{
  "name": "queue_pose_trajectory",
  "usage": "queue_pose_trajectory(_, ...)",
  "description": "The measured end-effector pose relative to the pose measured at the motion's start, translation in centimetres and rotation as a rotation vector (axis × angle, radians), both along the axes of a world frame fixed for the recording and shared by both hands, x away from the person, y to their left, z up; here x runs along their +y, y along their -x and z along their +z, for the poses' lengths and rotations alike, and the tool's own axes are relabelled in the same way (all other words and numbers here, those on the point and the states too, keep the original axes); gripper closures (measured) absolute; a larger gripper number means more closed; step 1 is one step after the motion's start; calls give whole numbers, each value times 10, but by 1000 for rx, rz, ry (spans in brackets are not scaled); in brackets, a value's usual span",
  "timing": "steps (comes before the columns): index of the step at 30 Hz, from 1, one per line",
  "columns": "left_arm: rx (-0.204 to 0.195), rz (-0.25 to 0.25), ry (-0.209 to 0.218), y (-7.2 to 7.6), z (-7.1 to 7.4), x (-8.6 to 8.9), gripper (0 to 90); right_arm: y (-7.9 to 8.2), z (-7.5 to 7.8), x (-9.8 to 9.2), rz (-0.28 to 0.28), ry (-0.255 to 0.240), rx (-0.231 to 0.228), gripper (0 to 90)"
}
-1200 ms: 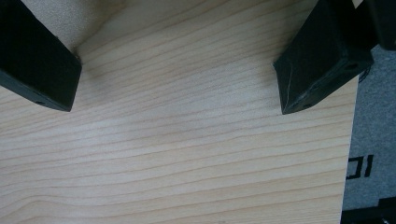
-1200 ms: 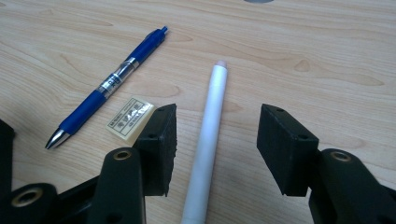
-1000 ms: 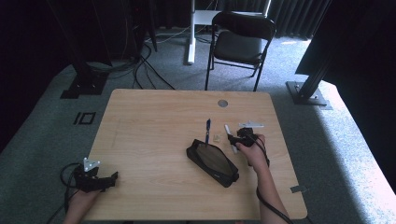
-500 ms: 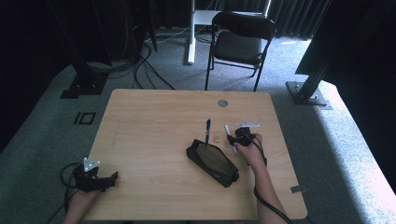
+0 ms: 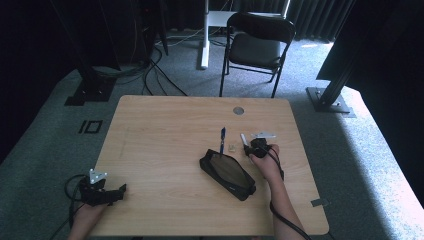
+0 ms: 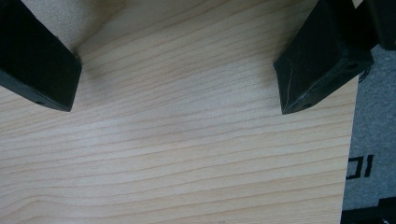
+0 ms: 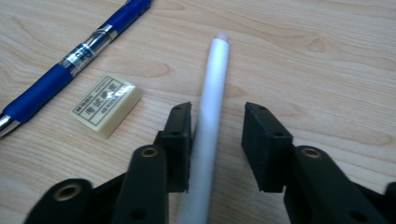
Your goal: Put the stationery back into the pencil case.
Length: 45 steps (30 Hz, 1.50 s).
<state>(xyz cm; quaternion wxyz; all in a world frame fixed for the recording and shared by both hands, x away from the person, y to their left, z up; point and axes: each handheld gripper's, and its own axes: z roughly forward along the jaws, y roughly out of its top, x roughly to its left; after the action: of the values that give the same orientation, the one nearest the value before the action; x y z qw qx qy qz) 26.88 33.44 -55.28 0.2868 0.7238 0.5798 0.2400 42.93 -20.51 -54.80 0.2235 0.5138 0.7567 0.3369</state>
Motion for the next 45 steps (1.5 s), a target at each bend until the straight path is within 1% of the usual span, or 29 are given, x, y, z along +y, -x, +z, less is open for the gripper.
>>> queue_pose_trajectory(2,0,0,0,0,0,0,4,0,0,0,-15,-2,-2,681)
queue_pose_trajectory(6,0,0,0,0,0,0,4,0,0,0,-28,-4,-4,734)
queue_pose_trajectory(7,0,0,1,0,0,0,4,0,0,1,-33,-5,1,771)
queue_pose_trajectory(11,0,0,0,0,0,0,4,-1,2,2,-43,1,17,785)
queue_pose_trajectory(12,0,0,0,0,0,0,4,-2,3,2,-51,-7,32,787)
queue_pose_trajectory(13,0,0,0,0,0,0,4,-2,3,2,-51,-7,32,787)
queue_pose_trajectory(15,0,0,0,0,0,0,4,-3,4,-1,-62,-39,54,787)
queue_pose_trajectory(16,0,0,0,0,0,0,4,-3,5,-2,-53,-43,58,787)
queue_pose_trajectory(18,0,0,0,0,0,0,4,-2,5,-4,-58,-50,60,787)
queue_pose_trajectory(19,0,0,0,0,0,0,4,-1,7,-6,-60,-51,57,787)
queue_pose_trajectory(21,0,0,0,0,0,0,4,0,10,-10,-68,-71,56,787)
queue_pose_trajectory(22,0,0,0,0,0,0,4,2,14,-13,-64,-73,52,787)
queue_pose_trajectory(23,0,0,0,0,0,0,4,2,14,-13,-64,-73,52,787)
queue_pose_trajectory(24,0,0,0,0,0,0,4,4,18,-15,-66,-83,54,787)
queue_pose_trajectory(26,0,0,0,0,0,0,4,4,18,-15,-66,-83,54,787)
queue_pose_trajectory(27,0,0,0,0,0,0,4,6,24,-18,-64,-91,42,787)
queue_pose_trajectory(29,0,0,0,0,0,0,4,7,26,-18,-63,-91,37,787)
queue_pose_trajectory(31,0,0,0,0,0,0,4,10,32,-18,-58,-101,27,787)
queue_pose_trajectory(33,0,0,0,0,0,0,4,11,33,-18,-52,-96,27,787)
queue_pose_trajectory(36,0,0,0,0,0,0,4,14,39,-19,-42,-102,24,787)
queue_pose_trajectory(38,0,0,0,0,0,0,4,15,42,-21,-36,-115,14,787)
queue_pose_trajectory(44,0,0,0,0,0,0,4,20,51,-23,-30,-110,3,787)
queue_pose_trajectory(45,0,0,0,0,0,0,4,22,53,-23,-27,-118,-4,786)
